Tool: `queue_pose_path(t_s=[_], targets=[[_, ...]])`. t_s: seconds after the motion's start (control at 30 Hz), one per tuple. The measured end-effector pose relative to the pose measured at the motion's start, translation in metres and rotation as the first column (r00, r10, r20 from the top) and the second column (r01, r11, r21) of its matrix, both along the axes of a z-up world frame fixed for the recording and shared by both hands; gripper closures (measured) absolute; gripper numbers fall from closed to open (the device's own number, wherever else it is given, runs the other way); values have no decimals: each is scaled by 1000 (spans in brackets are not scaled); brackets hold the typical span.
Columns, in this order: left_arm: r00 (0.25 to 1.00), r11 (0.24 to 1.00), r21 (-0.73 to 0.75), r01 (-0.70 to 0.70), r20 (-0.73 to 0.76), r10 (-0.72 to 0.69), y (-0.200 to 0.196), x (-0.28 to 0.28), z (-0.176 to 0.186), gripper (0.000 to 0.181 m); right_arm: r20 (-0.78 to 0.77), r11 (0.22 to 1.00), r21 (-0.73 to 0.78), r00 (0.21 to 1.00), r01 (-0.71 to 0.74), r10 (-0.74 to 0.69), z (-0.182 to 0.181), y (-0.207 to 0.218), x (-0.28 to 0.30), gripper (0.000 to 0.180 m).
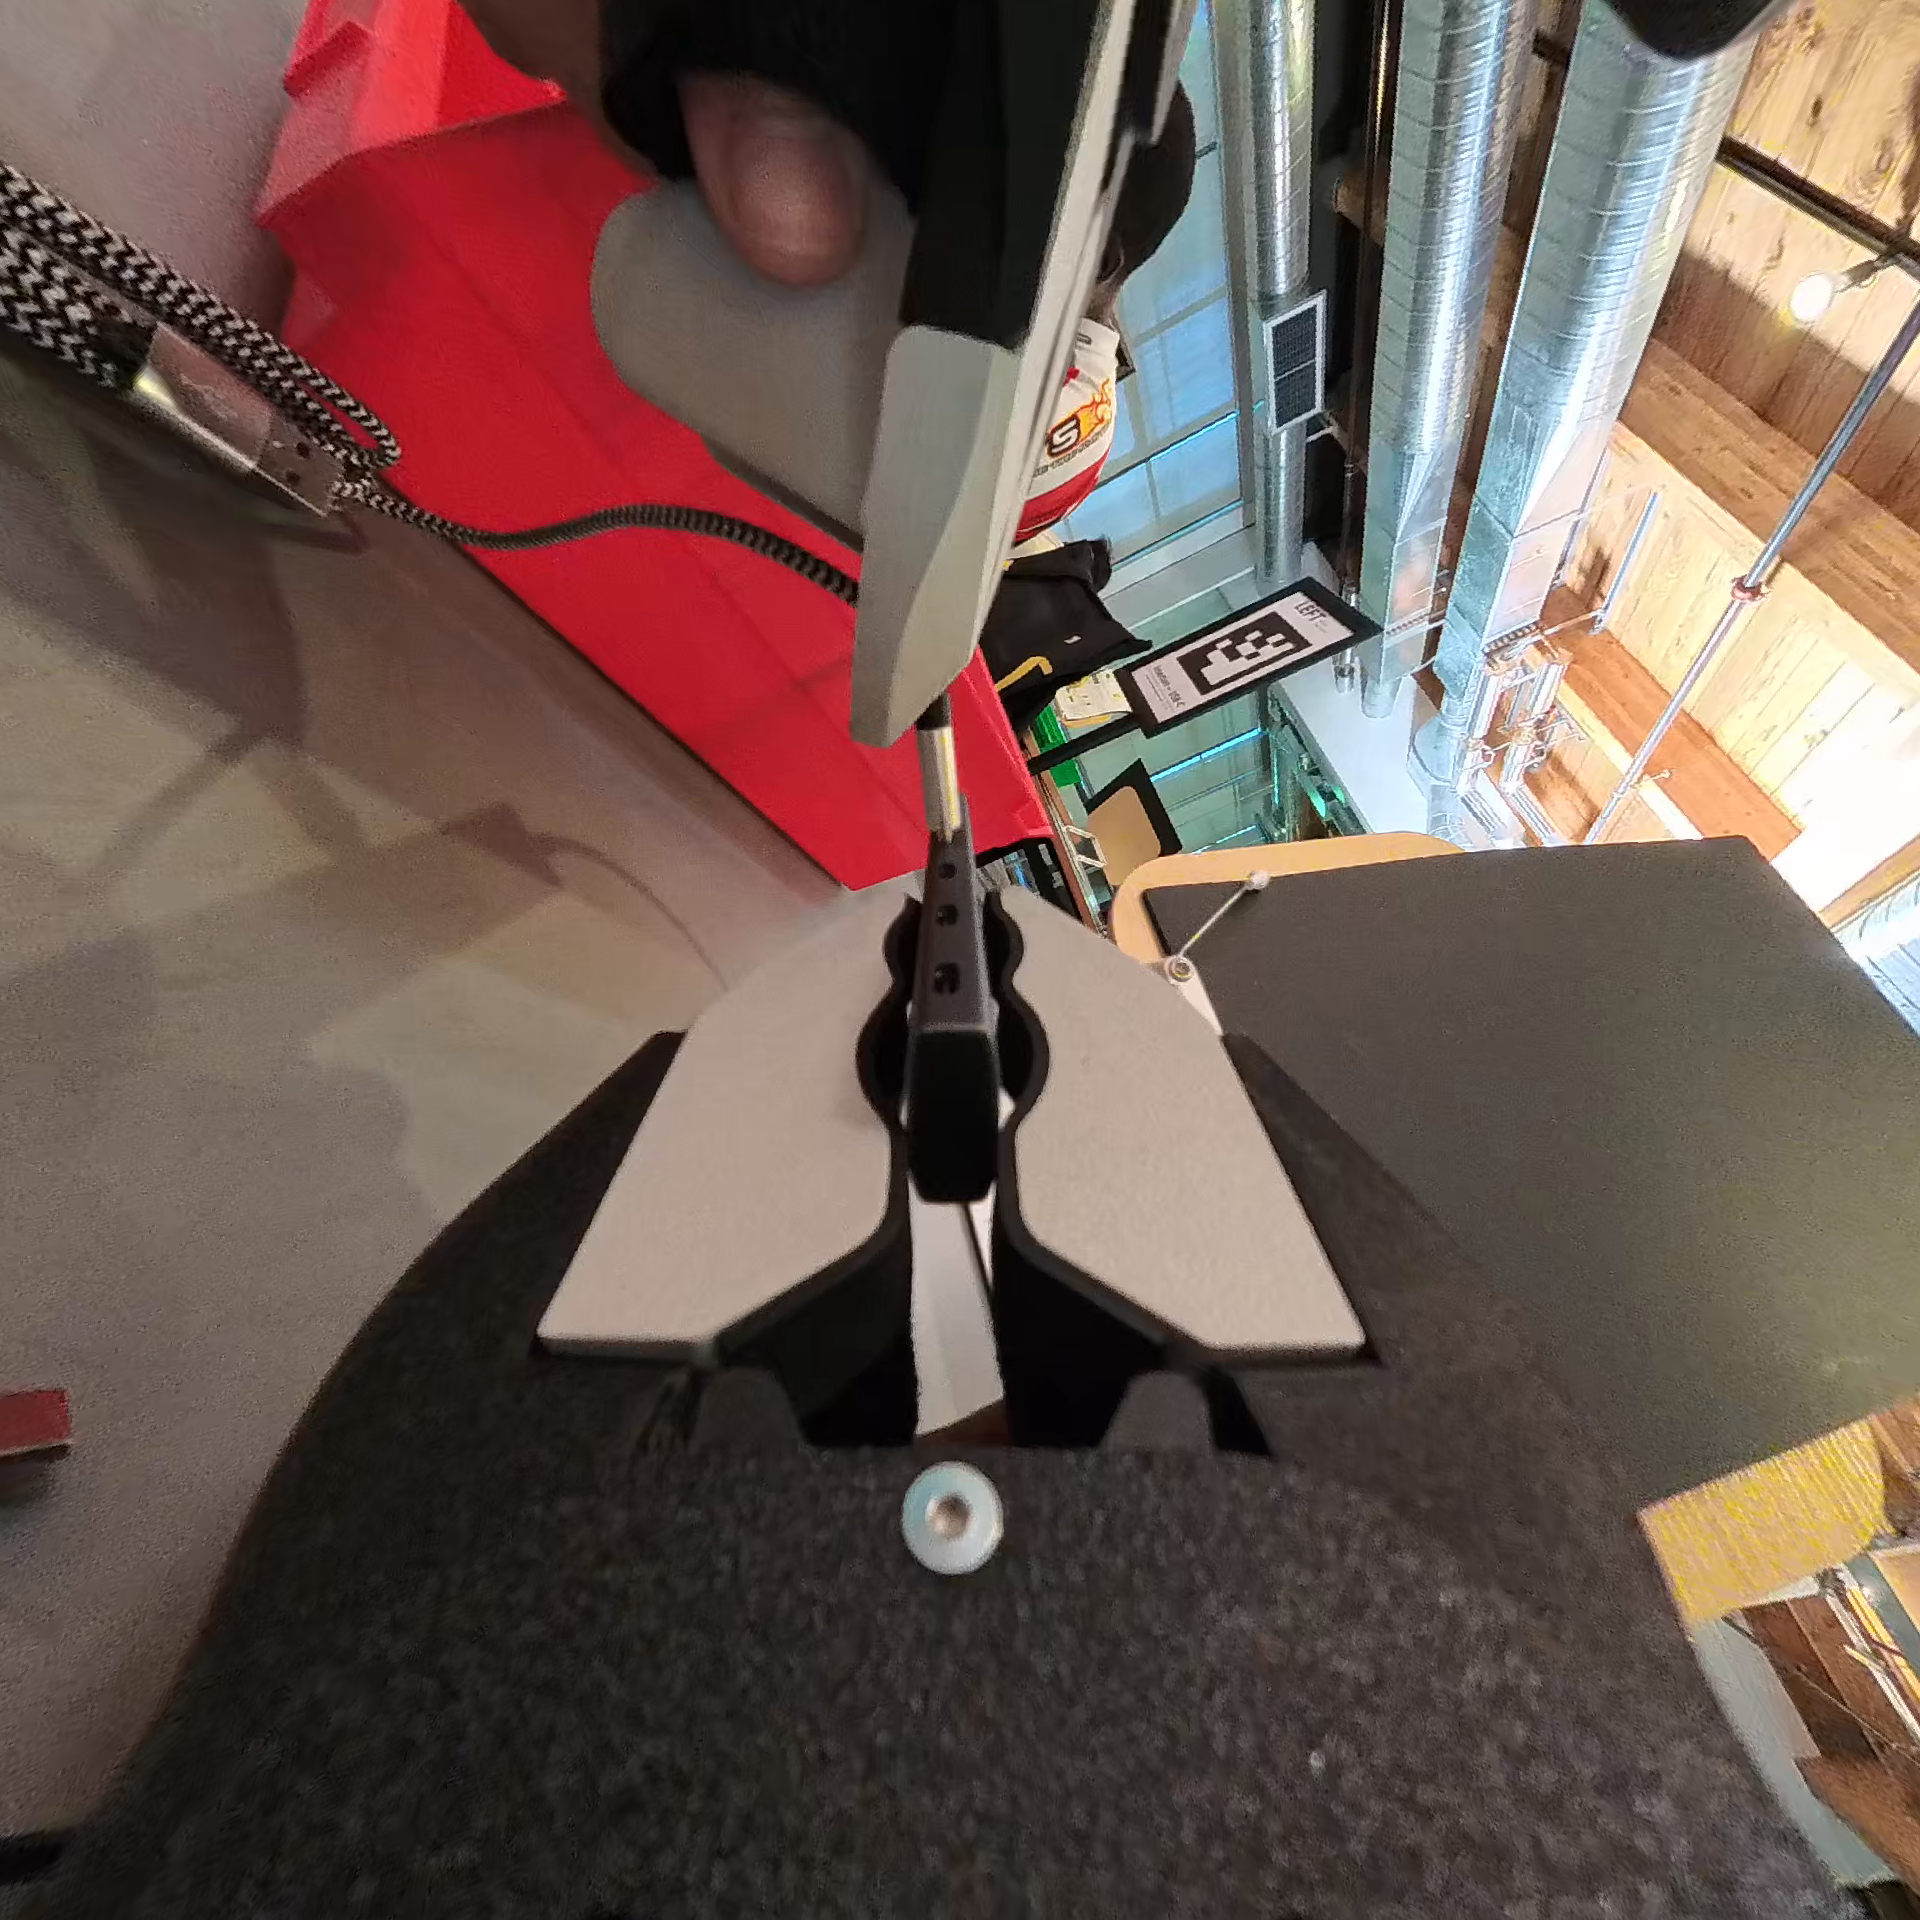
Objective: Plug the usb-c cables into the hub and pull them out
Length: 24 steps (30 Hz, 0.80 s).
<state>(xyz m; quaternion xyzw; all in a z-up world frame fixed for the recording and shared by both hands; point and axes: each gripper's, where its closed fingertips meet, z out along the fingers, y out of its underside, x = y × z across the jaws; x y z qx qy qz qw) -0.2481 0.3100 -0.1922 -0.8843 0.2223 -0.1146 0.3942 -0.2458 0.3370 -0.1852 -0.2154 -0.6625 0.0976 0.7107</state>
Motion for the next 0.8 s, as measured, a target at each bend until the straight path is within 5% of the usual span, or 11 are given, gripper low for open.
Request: queue_pose_path(t_s=[0.8], targets=[[999,998,-58,4,-35,-6,-2,2,-12,179,43,996,-67,997,-61,64,-7,-13,-3,167]])
